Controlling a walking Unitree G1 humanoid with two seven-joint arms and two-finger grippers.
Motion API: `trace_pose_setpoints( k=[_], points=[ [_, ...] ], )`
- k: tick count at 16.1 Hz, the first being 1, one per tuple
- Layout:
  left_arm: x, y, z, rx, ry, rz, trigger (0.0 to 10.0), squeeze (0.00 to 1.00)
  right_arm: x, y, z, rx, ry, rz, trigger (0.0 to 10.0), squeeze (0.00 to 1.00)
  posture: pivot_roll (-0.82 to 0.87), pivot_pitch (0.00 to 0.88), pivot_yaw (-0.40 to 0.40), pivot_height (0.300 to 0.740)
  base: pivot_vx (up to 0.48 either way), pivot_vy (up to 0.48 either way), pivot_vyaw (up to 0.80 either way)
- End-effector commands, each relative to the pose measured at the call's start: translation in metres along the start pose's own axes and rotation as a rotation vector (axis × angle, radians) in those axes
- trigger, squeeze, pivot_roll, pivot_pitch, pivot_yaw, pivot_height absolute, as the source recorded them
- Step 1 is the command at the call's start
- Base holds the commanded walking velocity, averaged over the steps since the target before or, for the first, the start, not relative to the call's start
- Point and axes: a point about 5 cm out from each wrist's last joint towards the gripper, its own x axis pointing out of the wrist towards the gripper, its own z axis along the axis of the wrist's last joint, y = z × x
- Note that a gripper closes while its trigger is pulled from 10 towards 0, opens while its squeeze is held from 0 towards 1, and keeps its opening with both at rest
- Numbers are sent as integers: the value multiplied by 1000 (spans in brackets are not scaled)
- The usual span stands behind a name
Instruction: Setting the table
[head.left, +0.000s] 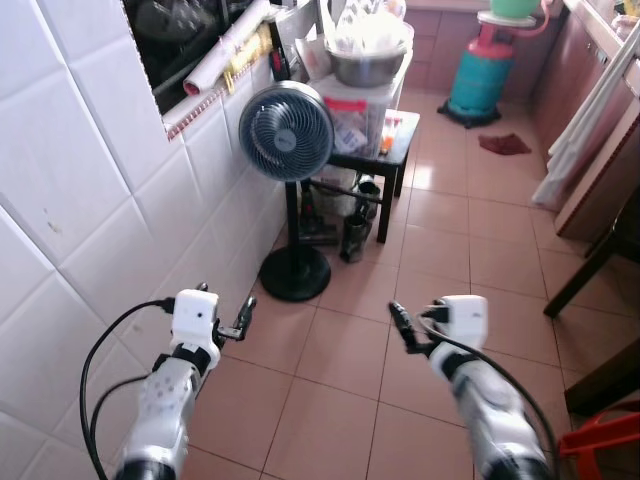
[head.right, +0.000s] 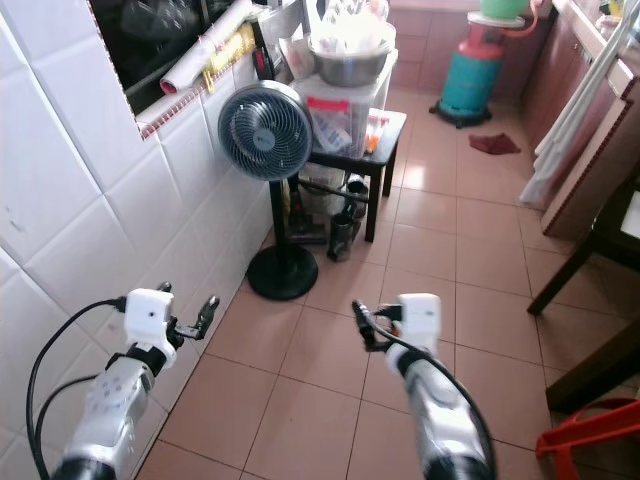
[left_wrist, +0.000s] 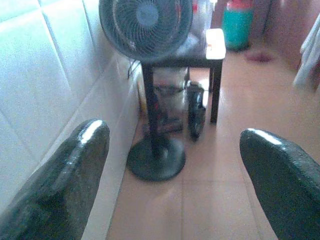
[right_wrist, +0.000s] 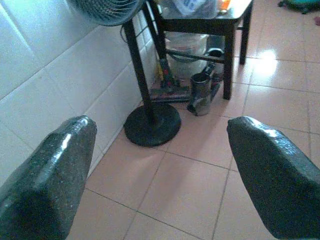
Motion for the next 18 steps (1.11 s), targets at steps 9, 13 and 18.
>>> trace_pose_setpoints(
  k=[9,13,18],
  points=[
    [-49,2,-19,-25,83,67,10000,0,-44,-1,7,-14,-16,-66,10000,0,136,0,2,740,0,0,-135],
    [-42,-1,-15,-41,100,41,10000,0,-39,1,12,12,-26,-103,10000,0,136,0,3,740,0,0,-800],
    [-34,-6,-7,-50,77,72,10000,0,-37,14,10,27,-19,-139,10000,0,154,0,2,740,0,0,-798]
  ],
)
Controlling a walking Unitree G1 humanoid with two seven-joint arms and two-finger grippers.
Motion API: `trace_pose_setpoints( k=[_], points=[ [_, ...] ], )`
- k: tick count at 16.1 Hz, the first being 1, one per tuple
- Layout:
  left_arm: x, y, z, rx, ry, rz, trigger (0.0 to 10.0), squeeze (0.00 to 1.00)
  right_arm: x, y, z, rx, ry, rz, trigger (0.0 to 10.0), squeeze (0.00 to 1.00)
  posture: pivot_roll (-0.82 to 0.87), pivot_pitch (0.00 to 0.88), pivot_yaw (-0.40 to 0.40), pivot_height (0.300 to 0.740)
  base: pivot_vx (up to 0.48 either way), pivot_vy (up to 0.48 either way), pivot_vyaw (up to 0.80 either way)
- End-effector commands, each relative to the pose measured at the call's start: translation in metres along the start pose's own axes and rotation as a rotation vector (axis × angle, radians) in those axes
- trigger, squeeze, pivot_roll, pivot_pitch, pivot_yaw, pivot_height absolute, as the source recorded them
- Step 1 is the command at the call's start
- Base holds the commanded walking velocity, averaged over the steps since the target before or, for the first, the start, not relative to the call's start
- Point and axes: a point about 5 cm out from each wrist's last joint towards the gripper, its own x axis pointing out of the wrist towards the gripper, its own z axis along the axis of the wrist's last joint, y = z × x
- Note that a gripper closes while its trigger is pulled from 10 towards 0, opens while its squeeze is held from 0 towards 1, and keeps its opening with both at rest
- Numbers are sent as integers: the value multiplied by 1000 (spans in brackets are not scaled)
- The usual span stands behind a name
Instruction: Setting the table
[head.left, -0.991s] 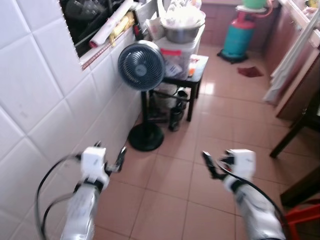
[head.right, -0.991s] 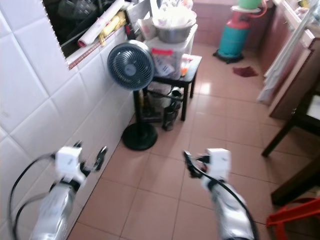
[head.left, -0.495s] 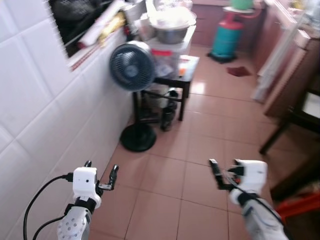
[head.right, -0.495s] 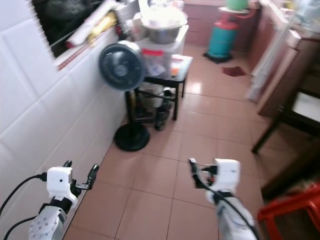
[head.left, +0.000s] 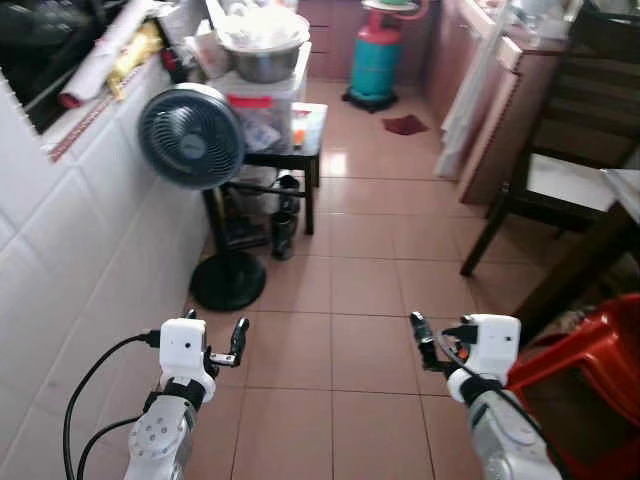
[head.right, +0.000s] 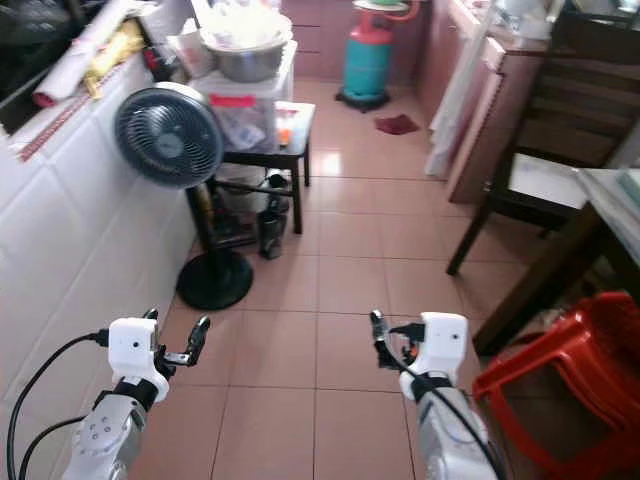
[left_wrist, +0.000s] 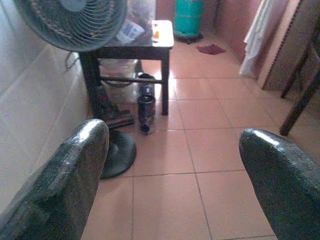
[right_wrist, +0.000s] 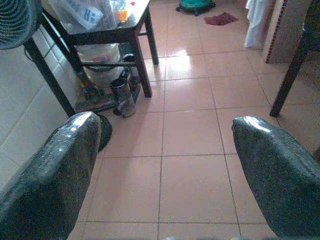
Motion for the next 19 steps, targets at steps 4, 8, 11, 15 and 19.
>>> trace_pose_setpoints(
  k=[4,8,11,15,19],
  points=[
    [1,2,6,-4,-3,-7,10000,0,-2,0,5,-6,-28,-58,10000,0,143,0,11,740,0,0,-794],
    [4,1,11,-3,-46,0,10000,0,-2,-3,7,-28,-38,-85,10000,0,136,0,18,740,0,0,-800],
    [3,4,14,-12,-72,20,10000,0,-2,-2,11,-50,-59,-82,10000,0,137,0,16,740,0,0,-800],
    [-1,6,21,-5,-125,53,10000,0,-7,8,18,-117,-101,0,10000,0,138,0,10,740,0,0,-200],
    [-1,5,14,-22,-82,53,10000,0,-8,7,14,-123,-87,-10,10000,0,137,0,7,740,0,0,-600]
  ],
)
